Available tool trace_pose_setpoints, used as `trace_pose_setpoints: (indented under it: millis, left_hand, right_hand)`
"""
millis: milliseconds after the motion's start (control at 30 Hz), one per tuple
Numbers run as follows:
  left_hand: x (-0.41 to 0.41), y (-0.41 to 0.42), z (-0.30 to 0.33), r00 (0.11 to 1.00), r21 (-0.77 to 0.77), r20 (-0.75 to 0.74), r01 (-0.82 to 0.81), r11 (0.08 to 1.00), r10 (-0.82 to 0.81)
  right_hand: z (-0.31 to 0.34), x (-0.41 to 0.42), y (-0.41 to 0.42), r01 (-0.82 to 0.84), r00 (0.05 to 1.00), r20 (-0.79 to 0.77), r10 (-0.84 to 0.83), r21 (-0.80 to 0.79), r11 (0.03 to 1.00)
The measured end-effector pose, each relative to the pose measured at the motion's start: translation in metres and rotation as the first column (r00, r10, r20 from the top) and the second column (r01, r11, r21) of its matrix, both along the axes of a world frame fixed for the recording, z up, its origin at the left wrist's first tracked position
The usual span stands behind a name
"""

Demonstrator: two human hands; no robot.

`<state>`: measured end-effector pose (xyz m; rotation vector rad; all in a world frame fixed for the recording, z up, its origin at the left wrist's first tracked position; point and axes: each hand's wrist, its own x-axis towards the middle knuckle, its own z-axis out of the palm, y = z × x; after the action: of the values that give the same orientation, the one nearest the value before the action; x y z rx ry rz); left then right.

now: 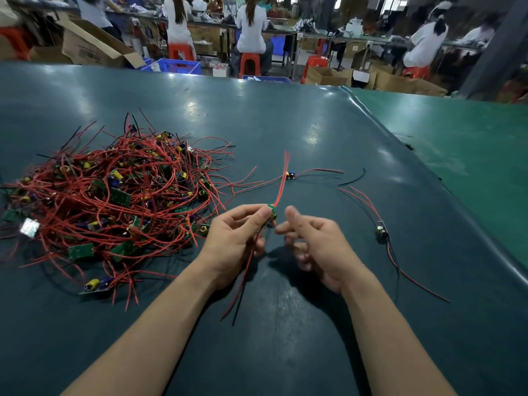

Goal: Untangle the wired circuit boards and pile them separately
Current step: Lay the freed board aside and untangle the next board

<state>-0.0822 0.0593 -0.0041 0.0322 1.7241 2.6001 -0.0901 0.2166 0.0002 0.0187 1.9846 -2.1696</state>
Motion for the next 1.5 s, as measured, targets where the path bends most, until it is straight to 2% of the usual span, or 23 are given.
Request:
trace_pose_setpoints:
  millis: [33,100,233,300,367,433,467,533,567,600,700,800,1000,1100,1200,1267,1300,1333,1400,1433,1500]
  left_hand:
    - [0.001,0.0,-0.001,1.0,-0.05,-0.008,0.016,0.999,-0.016]
    - [0.003,0.0,-0.002,0.998,-0.117,-0.011,0.055,0.992,-0.056]
    - [0.002,-0.002,-0.001,0.989,-0.125,0.008,0.147,0.981,-0.147]
    - [0.003,-0.005,0.0,0.98,-0.068,0.027,0.199,0.978,-0.198]
    - [0.003,-0.007,0.001,0.983,-0.027,0.025,0.185,0.982,-0.184]
    - [0.001,-0.01,0.002,0.997,0.001,0.021,0.075,0.997,-0.075]
    - [-0.001,-0.012,0.002,1.0,0.02,0.026,0.001,1.0,-0.001]
    - [-0.005,-0.015,0.002,0.994,0.065,0.046,-0.103,0.993,0.1]
    - [-0.006,-0.015,0.001,0.992,0.072,0.053,-0.116,0.991,0.112]
    - [-0.005,-0.014,0.001,0.993,0.056,0.053,-0.106,0.993,0.103]
    - [-0.003,-0.011,0.0,0.997,-0.007,0.039,-0.061,0.998,0.061]
    - [-0.004,-0.013,0.003,0.995,0.031,0.075,-0.062,0.998,0.059]
    - [-0.004,-0.013,0.003,0.996,0.013,0.083,-0.036,0.999,0.035]
    - [-0.005,-0.016,0.003,0.997,-0.008,0.076,-0.033,0.999,0.034]
    - [-0.004,-0.015,0.004,0.998,-0.044,0.059,-0.027,0.999,0.03]
    - [-0.001,-0.01,0.004,0.999,-0.134,0.013,-0.048,0.99,0.05]
    - [0.002,-0.006,0.002,0.997,-0.231,-0.054,-0.072,0.97,0.061]
    - [0.007,-0.001,-0.002,0.985,-0.364,-0.162,-0.116,0.924,0.061]
    - [0.016,0.008,-0.009,0.892,-0.604,-0.451,-0.303,0.737,-0.003]
    - [0.02,0.011,-0.01,0.81,-0.642,-0.583,-0.421,0.641,-0.052]
    - [0.022,0.01,-0.005,0.662,-0.617,-0.744,-0.622,0.482,-0.097]
  right_hand:
    - [0.0,0.003,-0.002,-0.087,0.996,-0.018,0.088,0.07,0.994]
    - [0.003,0.005,0.0,-0.157,0.986,-0.038,0.162,0.119,0.98]
    - [0.005,0.006,0.002,-0.169,0.984,-0.041,0.171,0.055,0.984]
    - [0.004,0.005,0.0,-0.015,0.996,-0.085,0.02,0.053,0.998]
    - [0.006,0.0,0.002,0.181,0.969,-0.168,-0.179,0.0,0.983]
    - [0.011,-0.003,0.008,0.388,0.88,-0.242,-0.409,-0.13,0.912]
    - [0.014,-0.005,0.013,0.5,0.8,-0.244,-0.548,-0.234,0.834]
    - [0.019,-0.008,0.024,0.653,0.621,-0.18,-0.763,-0.419,0.631]
    - [0.02,-0.009,0.027,0.686,0.572,-0.129,-0.81,-0.466,0.559]
    - [0.02,-0.009,0.028,0.703,0.56,-0.071,-0.825,-0.485,0.519]
    - [0.017,-0.01,0.024,0.698,0.625,0.145,-0.767,-0.545,0.465]
    - [0.016,-0.01,0.022,0.699,0.647,0.336,-0.684,-0.621,0.356]
    - [0.012,-0.009,0.023,0.75,0.576,0.402,-0.712,-0.605,0.266]
    - [0.011,-0.011,0.024,0.79,0.543,0.424,-0.725,-0.551,0.269]
    - [0.009,-0.014,0.023,0.807,0.553,0.422,-0.719,-0.488,0.334]
    - [0.008,-0.015,0.021,0.787,0.593,0.393,-0.703,-0.47,0.4]
    - [0.007,-0.016,0.021,0.771,0.62,0.37,-0.692,-0.455,0.446]
    - [0.006,-0.016,0.021,0.754,0.645,0.344,-0.682,-0.435,0.493]
    - [0.005,-0.016,0.018,0.717,0.688,0.28,-0.669,-0.407,0.566]
    - [0.004,-0.016,0.015,0.7,0.704,0.246,-0.666,-0.401,0.591]
    - [0.004,-0.016,0.01,0.679,0.723,0.176,-0.668,-0.363,0.638]
